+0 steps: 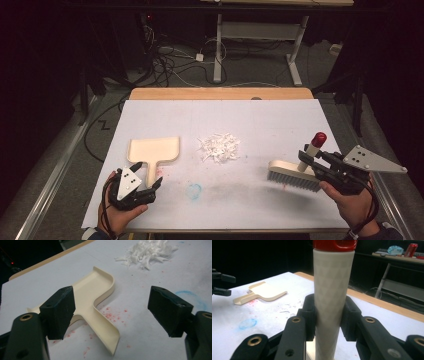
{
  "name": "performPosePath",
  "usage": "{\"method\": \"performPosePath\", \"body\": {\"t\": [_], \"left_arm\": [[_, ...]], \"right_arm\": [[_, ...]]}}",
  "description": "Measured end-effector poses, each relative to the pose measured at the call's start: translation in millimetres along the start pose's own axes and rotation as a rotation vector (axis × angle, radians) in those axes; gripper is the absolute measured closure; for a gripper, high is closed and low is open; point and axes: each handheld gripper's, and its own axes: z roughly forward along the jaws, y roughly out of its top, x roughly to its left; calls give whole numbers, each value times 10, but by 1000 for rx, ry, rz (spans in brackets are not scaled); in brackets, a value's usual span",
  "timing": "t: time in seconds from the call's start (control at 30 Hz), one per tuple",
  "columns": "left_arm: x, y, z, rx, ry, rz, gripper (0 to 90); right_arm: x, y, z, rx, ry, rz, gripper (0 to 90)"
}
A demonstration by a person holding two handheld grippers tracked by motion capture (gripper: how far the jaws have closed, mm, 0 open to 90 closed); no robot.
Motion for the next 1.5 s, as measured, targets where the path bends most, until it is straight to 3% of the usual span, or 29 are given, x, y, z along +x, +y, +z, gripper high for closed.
{"method": "performPosePath", "body": {"t": [0.2,0.47,0.7,0.8,0.97,1.0,1.03,1.07,1.17,1.33,1.37,1.4,1.43,1.5], "left_arm": [[-15,6,52,18,3,19,201],[13,-46,60,49,15,2,201],[84,-81,41,92,67,-89,205],[151,-117,49,102,63,-161,205],[178,-141,88,132,56,-195,204],[191,-155,146,161,52,-233,205],[191,-155,146,161,52,-233,205],[199,-156,218,199,63,-274,204],[212,-128,310,224,75,-362,205],[151,-71,491,284,105,-365,241],[164,-46,587,309,102,-399,264],[164,-46,587,309,102,-399,268],[182,-26,694,346,126,-410,277],[211,2,749,342,131,-408,276]], "right_arm": [[-40,-47,27,13,-18,-2,705],[-64,-42,36,16,-45,-8,705],[-74,-33,5,5,-72,-18,705],[-109,-36,0,1,-86,-4,705],[-152,-45,8,1,-108,6,705],[-155,-46,10,5,-110,6,705],[-156,-47,12,3,-111,9,705],[-157,-48,15,4,-115,9,705],[-146,-50,25,10,-120,4,705],[-133,-49,40,20,-121,1,705],[-131,-50,42,21,-119,1,705],[-129,-51,44,23,-118,-4,705],[-125,-51,46,26,-119,-5,705],[-116,-50,50,27,-119,-5,705]]}}
